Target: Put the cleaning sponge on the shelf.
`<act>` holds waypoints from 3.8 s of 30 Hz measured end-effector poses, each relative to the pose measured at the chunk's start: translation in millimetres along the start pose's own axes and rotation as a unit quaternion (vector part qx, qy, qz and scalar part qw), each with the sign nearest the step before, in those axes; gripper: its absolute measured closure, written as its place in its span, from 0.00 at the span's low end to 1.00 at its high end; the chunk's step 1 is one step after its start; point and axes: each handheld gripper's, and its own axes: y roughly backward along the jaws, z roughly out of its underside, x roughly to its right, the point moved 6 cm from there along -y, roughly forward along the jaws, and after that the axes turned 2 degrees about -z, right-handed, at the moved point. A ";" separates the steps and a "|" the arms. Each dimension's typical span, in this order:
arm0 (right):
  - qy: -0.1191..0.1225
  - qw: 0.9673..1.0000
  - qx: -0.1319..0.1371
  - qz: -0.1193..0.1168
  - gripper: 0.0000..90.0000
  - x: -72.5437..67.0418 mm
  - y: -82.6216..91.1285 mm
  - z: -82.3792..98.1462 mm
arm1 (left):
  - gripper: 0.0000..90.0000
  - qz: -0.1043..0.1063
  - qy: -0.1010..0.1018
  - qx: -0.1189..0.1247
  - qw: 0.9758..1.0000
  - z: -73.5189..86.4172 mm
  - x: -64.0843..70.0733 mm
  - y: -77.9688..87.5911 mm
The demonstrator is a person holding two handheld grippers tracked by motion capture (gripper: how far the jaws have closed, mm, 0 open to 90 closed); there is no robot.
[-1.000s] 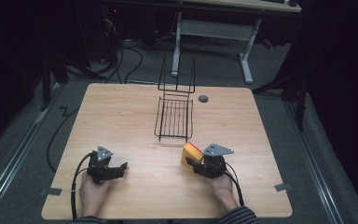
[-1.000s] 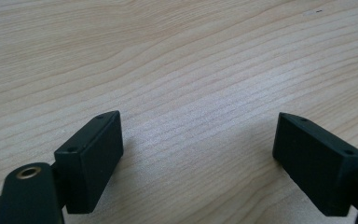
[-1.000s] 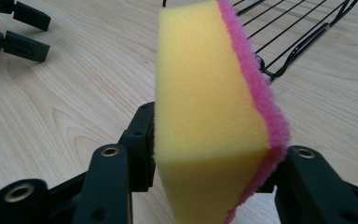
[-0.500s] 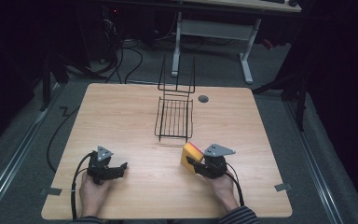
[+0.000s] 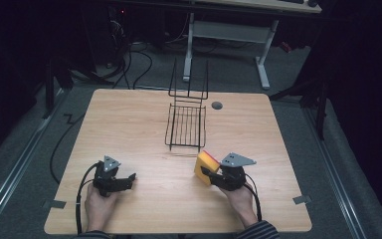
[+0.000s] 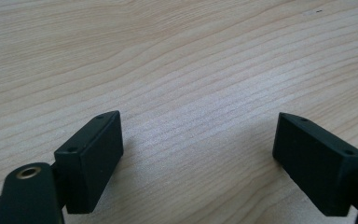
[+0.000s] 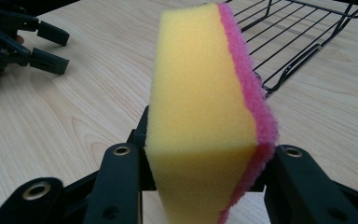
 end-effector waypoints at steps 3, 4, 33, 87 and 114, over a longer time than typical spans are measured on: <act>-0.002 1.000 0.004 -0.003 0.67 -0.4 3.9 -1.9 | 0.19 0.000 0.000 0.000 1.000 0.0 0.0 0.0; -0.003 1.000 0.006 -0.004 0.67 -0.6 4.9 -2.6 | 0.19 0.000 0.000 0.000 1.000 0.0 0.0 0.0; -0.013 0.999 0.039 -0.007 0.67 7.8 27.7 -43.4 | 0.19 0.000 0.000 0.000 1.000 0.0 0.0 0.0; 0.020 0.998 0.050 0.015 0.67 36.0 -20.3 -118.5 | 0.19 0.000 0.000 0.000 1.000 0.0 -0.1 0.0; 0.006 0.999 0.026 0.023 0.67 51.3 -63.5 -123.1 | 0.19 0.000 0.000 -0.001 1.000 0.0 -0.1 0.0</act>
